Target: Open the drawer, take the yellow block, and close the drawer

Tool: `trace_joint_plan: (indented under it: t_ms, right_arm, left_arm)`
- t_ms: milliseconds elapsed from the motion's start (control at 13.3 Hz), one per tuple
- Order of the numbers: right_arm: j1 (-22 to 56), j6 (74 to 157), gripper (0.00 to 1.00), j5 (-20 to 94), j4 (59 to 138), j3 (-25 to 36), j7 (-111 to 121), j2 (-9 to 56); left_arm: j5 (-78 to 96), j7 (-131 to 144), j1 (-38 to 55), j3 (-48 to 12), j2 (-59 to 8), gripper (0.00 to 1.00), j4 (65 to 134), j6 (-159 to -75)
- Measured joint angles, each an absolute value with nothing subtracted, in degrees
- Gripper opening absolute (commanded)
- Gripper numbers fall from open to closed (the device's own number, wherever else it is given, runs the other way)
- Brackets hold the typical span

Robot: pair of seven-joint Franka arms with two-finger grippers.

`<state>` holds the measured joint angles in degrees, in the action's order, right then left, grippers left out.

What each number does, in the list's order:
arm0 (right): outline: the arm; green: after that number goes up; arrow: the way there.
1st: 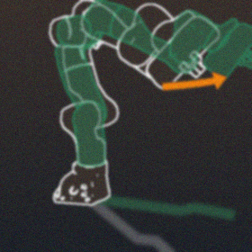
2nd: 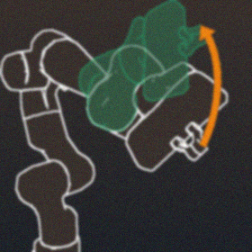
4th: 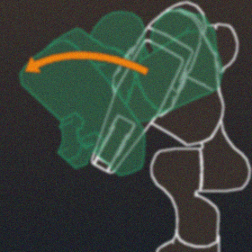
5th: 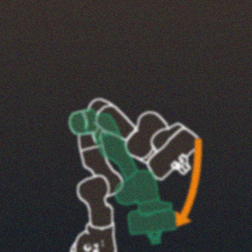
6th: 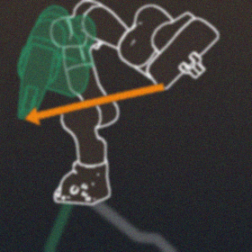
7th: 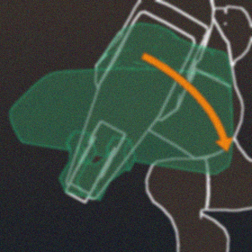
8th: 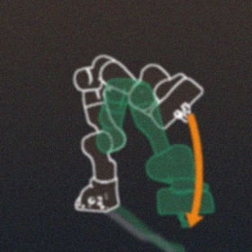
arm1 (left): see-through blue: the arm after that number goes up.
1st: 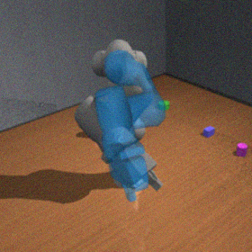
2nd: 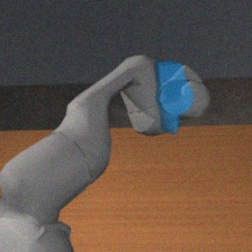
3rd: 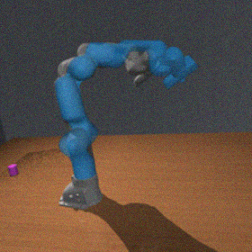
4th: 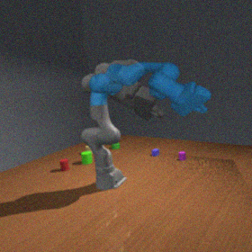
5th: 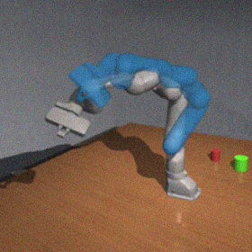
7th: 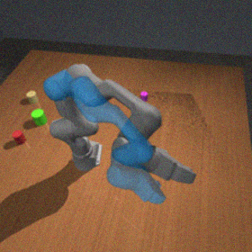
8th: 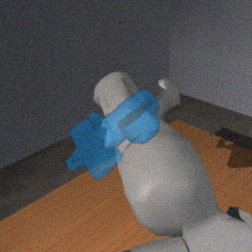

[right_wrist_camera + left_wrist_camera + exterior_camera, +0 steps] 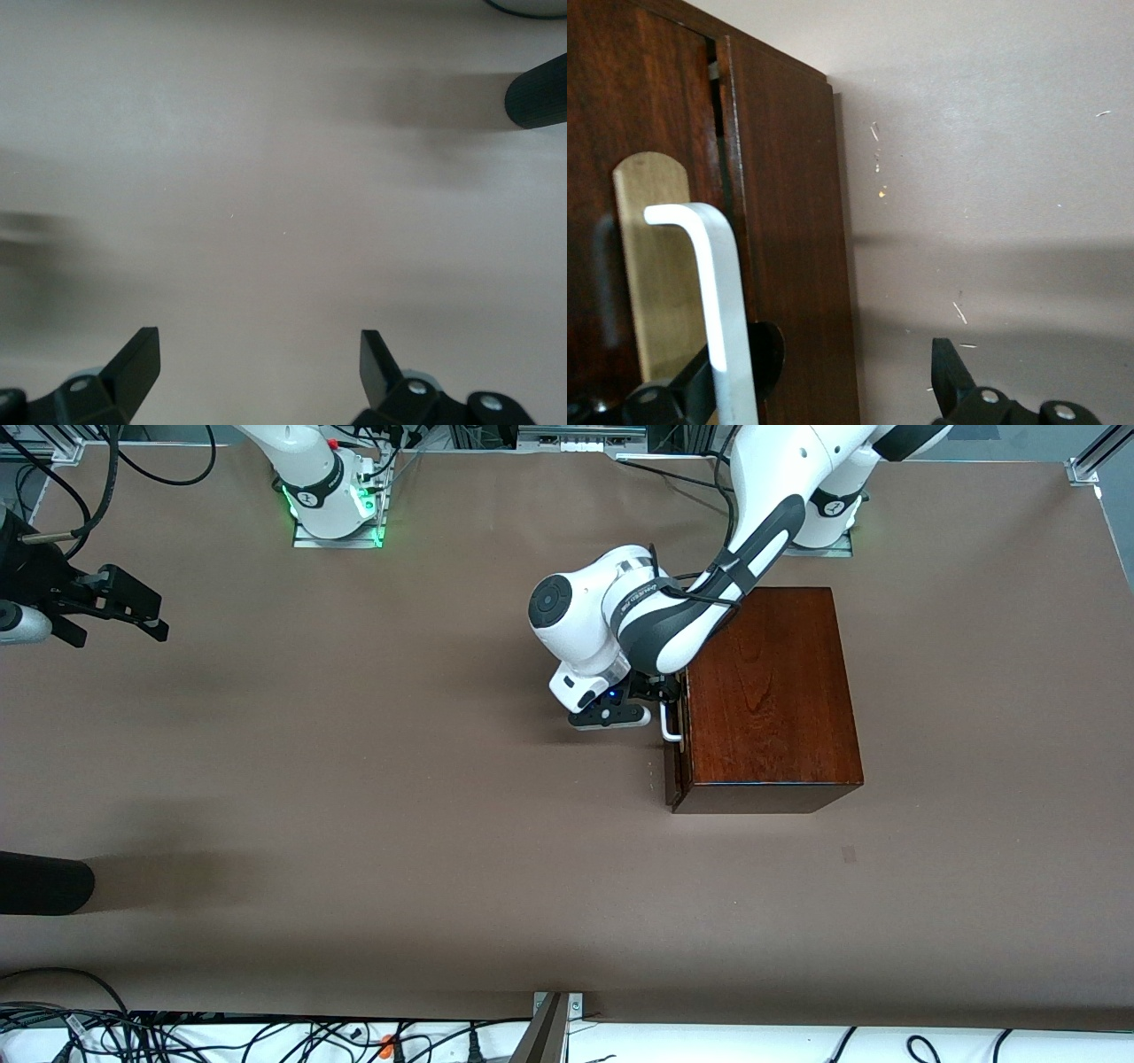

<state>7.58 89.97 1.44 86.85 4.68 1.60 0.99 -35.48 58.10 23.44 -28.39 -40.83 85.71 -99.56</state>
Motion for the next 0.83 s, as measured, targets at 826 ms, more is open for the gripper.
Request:
trace_joint_plan:
  t_ms: [826]
  right_arm:
    - [7.57,89.97,1.00,1.44,86.85,4.76,1.59,0.99]
  left_arm:
    - [-35.24,58.79,25.53,-28.45,-42.01,1.00,83.69,-102.50]
